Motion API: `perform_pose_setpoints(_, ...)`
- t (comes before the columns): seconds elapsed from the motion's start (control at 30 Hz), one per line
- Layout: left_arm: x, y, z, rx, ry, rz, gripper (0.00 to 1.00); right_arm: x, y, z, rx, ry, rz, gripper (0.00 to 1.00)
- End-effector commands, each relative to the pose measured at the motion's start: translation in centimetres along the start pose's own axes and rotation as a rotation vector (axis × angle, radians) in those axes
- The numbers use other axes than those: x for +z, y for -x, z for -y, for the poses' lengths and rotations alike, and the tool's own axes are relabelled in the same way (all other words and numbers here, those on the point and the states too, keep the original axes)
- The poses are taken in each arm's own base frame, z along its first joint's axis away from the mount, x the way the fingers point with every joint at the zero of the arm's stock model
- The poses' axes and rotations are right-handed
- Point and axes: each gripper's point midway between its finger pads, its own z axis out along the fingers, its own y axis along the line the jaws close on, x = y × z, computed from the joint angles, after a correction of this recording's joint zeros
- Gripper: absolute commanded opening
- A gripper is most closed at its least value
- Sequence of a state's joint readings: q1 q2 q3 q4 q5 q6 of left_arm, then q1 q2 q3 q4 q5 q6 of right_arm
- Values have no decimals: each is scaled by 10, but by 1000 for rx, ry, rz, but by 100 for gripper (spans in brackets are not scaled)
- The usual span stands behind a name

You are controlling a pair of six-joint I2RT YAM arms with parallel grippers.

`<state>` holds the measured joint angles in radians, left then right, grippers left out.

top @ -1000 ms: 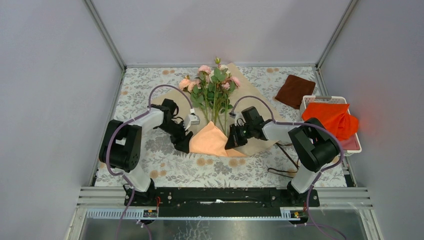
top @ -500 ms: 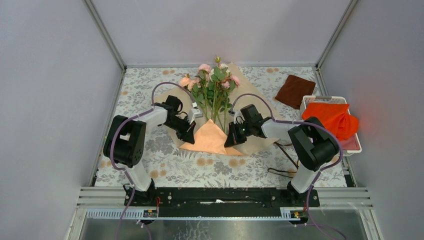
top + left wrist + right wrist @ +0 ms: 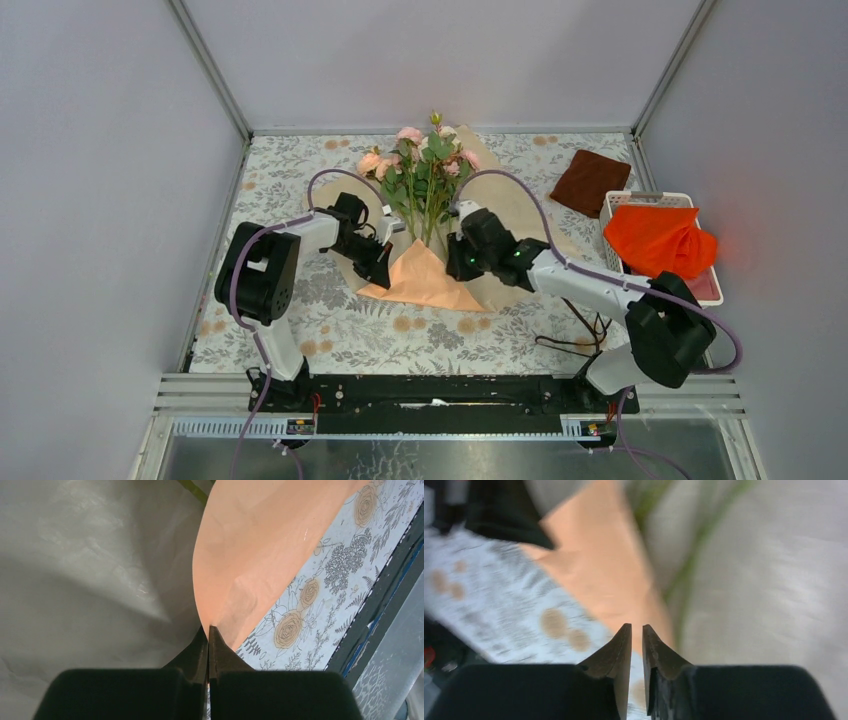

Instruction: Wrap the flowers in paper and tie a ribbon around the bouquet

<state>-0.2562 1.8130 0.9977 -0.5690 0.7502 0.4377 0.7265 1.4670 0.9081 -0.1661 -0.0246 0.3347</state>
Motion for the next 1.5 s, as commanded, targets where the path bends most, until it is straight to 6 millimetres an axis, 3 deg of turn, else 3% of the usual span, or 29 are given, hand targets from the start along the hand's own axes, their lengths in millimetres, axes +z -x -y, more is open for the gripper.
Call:
perform_pose_setpoints(0.0, 9, -11, -23, -15, 91, -39, 0, 22, -16, -59, -11, 201, -36, 13)
perform_pose_setpoints(0.07, 8, -11, -26, -24, 103, -45, 0, 34, -23, -66, 29, 245, -57, 3)
perform_pose_setpoints(0.13, 8, -12, -26, -28, 110, -46, 0, 43, -36, -65, 77, 249, -87, 0)
perform_pose_setpoints(0.27, 2, -10, -31, -12, 159, -42, 1, 57, -71, -29, 111, 88, -189, 0)
perform_pose_setpoints(0.37, -11, -4, -35, 26, 228, -35, 17, 57, -103, -8, 122, 13, -273, 0)
perform_pose_setpoints(0.47, -35, 12, -37, 79, 330, -4, 29, 56, -118, -5, 142, 8, -311, 0)
perform_pose_setpoints(0.57, -55, 33, -15, 187, 383, 31, 39, 54, -118, -5, 156, 6, -311, 0)
perform_pose_setpoints(0.63, -54, 41, 9, 274, 373, 38, 42, 54, -115, -7, 162, 9, -307, 0)
perform_pose_setpoints(0.7, -39, 40, 40, 353, 287, 34, 41, 54, -112, -11, 165, 22, -307, 0)
perform_pose_setpoints(0.77, -21, 32, 60, 410, 193, 10, 33, 55, -109, -14, 168, 34, -310, 0)
perform_pose_setpoints(0.83, -3, 25, 65, 417, 137, -16, 27, 56, -109, -15, 178, 41, -316, 0)
perform_pose_setpoints(1.07, 29, 11, 27, 366, 176, -100, 22, 57, -117, -4, 221, 25, -332, 0)
perform_pose_setpoints(1.13, 28, -1, 14, 349, 215, -145, 21, 55, -121, 0, 223, 13, -337, 0)
perform_pose_setpoints(1.27, 16, -46, -5, 360, 264, -252, 20, 52, -127, 7, 224, -10, -342, 0)
perform_pose_setpoints(1.33, 6, -69, -11, 370, 281, -309, 20, 51, -130, 10, 221, -22, -346, 0)
perform_pose_setpoints(1.47, -23, -97, -22, 311, 295, -343, 19, 50, -133, 14, 218, -36, -356, 0)
